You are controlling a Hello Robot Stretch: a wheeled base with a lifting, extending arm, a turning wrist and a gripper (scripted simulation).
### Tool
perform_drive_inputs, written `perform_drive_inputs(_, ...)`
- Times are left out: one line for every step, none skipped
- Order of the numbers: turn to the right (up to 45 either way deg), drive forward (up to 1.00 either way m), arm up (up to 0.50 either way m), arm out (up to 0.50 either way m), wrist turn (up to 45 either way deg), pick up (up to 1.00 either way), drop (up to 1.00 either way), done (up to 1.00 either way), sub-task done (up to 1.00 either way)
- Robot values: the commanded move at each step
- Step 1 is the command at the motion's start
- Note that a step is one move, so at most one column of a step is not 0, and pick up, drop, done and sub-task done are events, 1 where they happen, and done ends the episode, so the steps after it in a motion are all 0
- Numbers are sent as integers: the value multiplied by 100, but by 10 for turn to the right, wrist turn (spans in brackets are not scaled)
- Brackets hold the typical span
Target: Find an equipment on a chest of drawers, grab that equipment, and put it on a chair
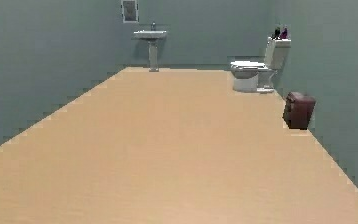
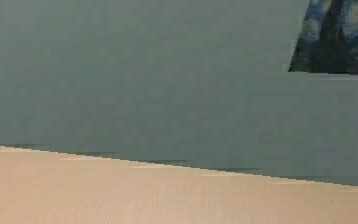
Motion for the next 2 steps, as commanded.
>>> perform_drive_inputs(-450,0,0,0,0,0,0,0,0)
perform_drive_inputs(-60,0,0,0,0,0,0,0,0)
